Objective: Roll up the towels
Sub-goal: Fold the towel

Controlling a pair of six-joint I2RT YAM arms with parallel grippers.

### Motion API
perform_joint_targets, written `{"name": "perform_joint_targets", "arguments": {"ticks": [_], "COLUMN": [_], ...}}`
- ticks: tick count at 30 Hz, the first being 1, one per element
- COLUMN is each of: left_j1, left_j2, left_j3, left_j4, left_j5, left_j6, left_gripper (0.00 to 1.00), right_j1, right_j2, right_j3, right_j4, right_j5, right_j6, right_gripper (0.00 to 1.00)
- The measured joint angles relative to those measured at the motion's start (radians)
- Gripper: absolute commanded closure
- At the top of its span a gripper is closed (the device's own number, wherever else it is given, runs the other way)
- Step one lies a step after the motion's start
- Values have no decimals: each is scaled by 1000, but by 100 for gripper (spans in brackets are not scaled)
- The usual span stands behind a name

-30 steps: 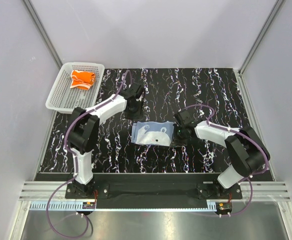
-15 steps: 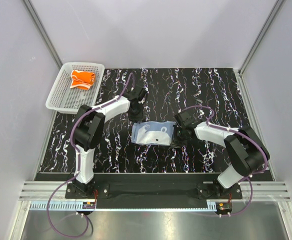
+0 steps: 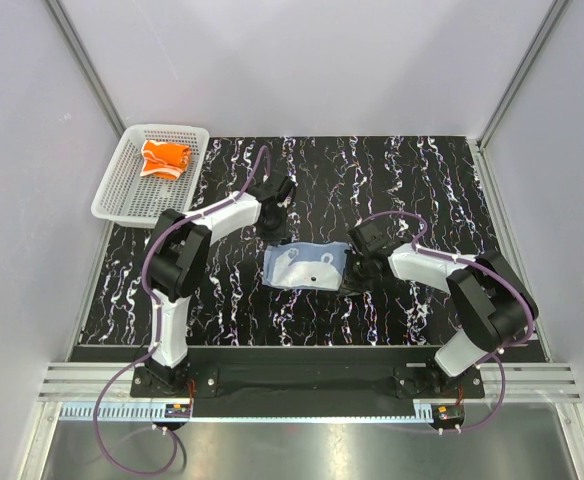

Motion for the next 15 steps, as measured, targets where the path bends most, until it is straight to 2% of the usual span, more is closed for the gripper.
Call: {"name": "perform_joint_targets", "arguments": {"ticks": [15], "left_j1": [0], "left_j2": [-47], "left_j3": [5], "left_j4": [-60], "left_j5": [-132], "left_j6": [-5], "left_gripper": [100], "right_j1": [0], "right_j2": [6], "right_j3": [0], "right_j4": [10], "right_j5": [-8], "right_j6": [0], "right_gripper": [96]}}
